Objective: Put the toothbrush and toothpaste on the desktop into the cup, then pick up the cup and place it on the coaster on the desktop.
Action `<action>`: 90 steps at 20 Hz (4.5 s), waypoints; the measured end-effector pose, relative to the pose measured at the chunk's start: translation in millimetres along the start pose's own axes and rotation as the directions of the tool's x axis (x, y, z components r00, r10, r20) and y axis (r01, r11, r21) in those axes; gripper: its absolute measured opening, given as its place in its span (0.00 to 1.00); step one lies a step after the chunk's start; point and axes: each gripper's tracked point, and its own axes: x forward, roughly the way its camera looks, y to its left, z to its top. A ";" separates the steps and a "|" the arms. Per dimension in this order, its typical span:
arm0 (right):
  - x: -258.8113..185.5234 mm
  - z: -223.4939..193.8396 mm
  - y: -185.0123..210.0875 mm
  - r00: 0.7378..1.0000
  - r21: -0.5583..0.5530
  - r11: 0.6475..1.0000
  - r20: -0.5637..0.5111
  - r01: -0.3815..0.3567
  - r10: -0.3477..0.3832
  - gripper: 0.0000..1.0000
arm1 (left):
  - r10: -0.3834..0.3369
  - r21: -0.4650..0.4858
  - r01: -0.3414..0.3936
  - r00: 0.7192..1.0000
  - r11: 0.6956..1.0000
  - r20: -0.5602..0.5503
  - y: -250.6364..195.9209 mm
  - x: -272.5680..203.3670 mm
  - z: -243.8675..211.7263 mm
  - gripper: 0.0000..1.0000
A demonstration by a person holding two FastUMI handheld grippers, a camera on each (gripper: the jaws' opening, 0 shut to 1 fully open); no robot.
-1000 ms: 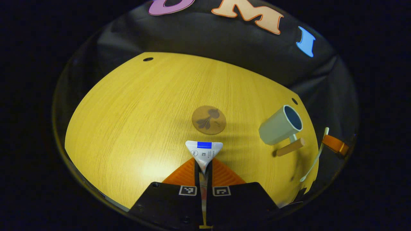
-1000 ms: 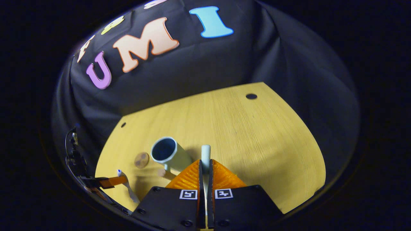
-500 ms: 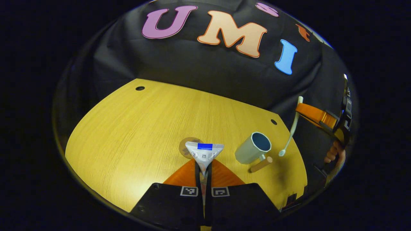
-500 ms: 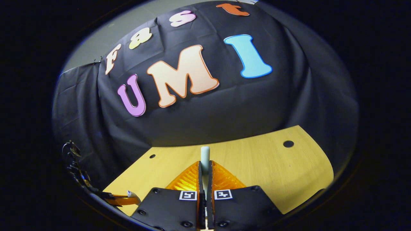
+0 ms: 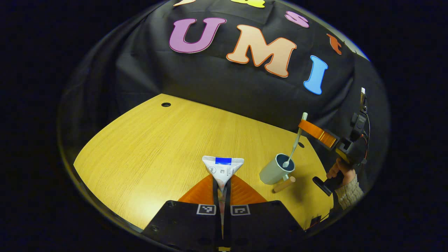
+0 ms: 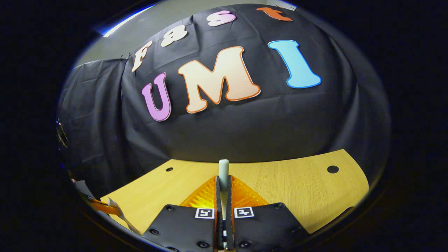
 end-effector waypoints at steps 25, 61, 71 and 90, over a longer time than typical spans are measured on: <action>-184.6 -24.4 -143.7 0.914 0.078 0.911 -0.061 0.405 -0.401 0.98 | -0.408 0.107 0.396 0.904 0.912 0.125 -157.0 41.2 56.3 0.01; -262.8 -44.2 -122.8 0.829 0.058 0.830 -0.134 0.554 -0.544 0.99 | -0.393 0.097 0.384 0.913 0.918 0.112 -130.9 111.1 22.6 0.95; -147.7 -58.7 -36.5 0.931 0.013 0.959 -0.243 0.283 -0.272 0.95 | -0.064 -0.016 0.068 0.982 0.998 0.178 38.5 72.5 36.5 0.95; -76.2 -185.4 -10.3 0.635 -0.082 0.974 -0.745 0.212 -0.202 0.98 | 0.372 -0.182 -0.349 0.922 0.919 0.107 220.4 -16.4 -23.9 0.95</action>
